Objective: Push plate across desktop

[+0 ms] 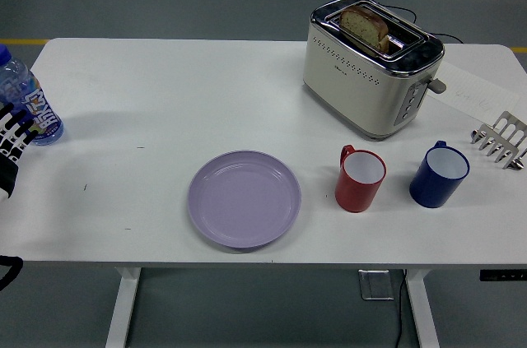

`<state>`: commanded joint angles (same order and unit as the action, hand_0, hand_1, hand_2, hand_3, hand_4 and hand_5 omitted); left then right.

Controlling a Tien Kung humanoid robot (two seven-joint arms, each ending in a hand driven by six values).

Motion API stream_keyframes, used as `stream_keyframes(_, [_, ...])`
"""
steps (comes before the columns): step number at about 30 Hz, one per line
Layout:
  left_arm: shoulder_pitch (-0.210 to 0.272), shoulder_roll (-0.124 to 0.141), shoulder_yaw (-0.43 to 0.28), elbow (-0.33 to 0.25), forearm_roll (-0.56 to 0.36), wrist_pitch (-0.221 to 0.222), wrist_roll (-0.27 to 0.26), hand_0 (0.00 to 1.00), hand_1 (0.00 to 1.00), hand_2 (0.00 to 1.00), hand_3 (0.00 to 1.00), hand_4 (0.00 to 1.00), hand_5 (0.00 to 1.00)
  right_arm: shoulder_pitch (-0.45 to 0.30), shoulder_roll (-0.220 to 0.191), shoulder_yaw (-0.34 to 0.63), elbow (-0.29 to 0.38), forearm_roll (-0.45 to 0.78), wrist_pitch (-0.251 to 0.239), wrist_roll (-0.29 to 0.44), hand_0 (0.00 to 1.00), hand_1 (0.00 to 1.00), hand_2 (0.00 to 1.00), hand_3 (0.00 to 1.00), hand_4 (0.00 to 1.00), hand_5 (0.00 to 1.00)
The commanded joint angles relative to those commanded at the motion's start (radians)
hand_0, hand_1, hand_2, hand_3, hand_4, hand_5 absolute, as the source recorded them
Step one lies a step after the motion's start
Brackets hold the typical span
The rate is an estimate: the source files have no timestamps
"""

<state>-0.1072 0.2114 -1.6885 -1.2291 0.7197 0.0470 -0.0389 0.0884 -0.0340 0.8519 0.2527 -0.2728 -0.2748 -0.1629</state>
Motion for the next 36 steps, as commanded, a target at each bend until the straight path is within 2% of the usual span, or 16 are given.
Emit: stream_keyframes(36, [0.026,-0.008,0.014,0.001,0.006,-0.005,-0.002,0.765,0.768,0.736,0.729,0.515,0.998,-0.016,0.006,0.008,0.002,-0.008,0.001,-0.006,0.590,0.524,0.614,0.594,0.354,0.538])
